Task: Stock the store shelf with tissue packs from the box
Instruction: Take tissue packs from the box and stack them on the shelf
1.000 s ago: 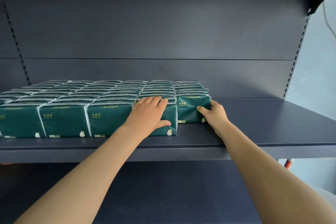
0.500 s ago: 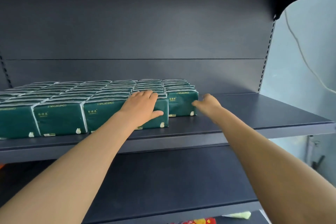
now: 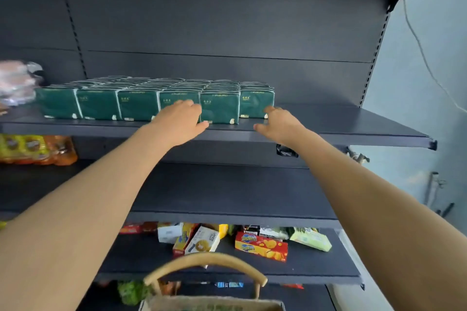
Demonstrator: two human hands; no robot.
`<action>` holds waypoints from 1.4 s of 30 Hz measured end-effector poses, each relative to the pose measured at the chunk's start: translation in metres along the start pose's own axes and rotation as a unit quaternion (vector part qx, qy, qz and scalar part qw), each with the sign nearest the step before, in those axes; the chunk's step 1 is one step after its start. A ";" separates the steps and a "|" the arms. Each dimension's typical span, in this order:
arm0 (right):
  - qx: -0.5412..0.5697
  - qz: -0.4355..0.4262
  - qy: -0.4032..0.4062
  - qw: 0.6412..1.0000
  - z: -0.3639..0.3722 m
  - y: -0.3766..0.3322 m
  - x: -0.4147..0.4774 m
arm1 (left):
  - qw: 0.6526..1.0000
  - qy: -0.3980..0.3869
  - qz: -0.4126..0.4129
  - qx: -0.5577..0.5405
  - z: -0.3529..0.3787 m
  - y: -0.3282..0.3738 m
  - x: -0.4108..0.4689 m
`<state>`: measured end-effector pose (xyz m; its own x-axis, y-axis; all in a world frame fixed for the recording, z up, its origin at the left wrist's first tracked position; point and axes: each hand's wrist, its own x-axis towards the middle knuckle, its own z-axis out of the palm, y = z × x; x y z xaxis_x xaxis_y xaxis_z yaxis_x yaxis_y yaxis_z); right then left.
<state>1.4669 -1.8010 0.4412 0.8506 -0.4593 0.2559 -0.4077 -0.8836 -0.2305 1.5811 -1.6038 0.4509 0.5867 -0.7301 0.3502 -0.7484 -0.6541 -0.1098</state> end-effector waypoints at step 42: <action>-0.032 0.128 -0.478 0.869 0.464 -0.041 -0.251 | 0.890 -0.404 -0.069 -0.199 0.434 -0.034 -0.320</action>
<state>1.4240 -1.6073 -0.0488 0.6042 -0.3830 -0.6987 -0.6159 -0.7809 -0.1046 1.5526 -1.4335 -0.0613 0.5923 -0.6567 -0.4669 -0.6070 -0.7447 0.2773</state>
